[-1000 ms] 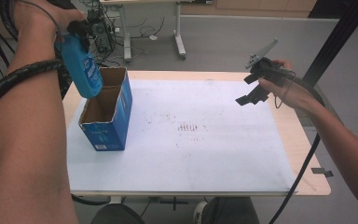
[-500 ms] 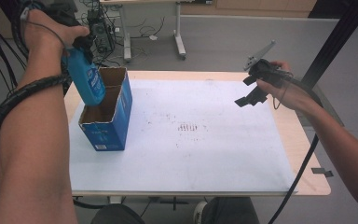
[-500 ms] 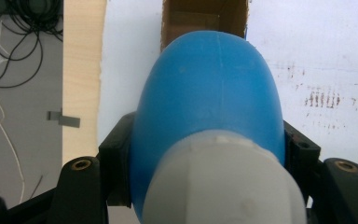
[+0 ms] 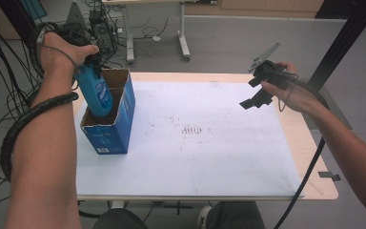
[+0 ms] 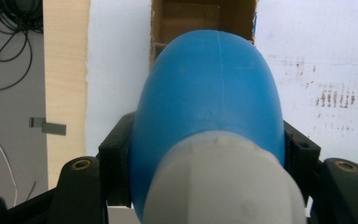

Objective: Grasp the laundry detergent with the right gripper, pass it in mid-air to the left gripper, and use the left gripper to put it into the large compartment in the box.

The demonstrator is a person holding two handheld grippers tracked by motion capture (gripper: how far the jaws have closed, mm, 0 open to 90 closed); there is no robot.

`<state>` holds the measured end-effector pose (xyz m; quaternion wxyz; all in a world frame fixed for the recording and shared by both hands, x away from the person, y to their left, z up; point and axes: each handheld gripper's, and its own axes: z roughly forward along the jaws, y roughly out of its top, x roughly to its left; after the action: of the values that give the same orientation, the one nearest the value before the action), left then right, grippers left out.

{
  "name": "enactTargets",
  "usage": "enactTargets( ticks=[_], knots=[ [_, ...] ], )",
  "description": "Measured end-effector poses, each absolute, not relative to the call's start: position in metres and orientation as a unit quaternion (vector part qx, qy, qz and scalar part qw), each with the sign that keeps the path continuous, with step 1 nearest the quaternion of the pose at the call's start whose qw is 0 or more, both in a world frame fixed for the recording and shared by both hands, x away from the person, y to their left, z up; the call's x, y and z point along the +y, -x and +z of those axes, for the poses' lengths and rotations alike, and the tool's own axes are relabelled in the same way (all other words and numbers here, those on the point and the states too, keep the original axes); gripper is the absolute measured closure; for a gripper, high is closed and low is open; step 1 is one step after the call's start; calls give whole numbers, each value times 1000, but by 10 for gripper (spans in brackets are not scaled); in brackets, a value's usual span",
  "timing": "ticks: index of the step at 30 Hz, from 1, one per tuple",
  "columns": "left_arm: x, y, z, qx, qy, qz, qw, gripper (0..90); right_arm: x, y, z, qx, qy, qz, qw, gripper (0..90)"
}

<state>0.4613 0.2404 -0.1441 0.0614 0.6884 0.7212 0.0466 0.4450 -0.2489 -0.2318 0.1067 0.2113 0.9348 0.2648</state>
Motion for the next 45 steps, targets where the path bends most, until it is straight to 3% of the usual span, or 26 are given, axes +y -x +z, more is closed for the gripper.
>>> enactTargets(
  ticks=[16, 45],
  knots=[
    [236, -462, -195, 717, -693, 50, 60, 370, -248, -446, -232, 937, -213, 254, 110, 48],
    [231, -460, -247, 705, -706, 50, 57, 370, -249, -450, -239, 940, -218, 240, 103, 49]
  ],
)
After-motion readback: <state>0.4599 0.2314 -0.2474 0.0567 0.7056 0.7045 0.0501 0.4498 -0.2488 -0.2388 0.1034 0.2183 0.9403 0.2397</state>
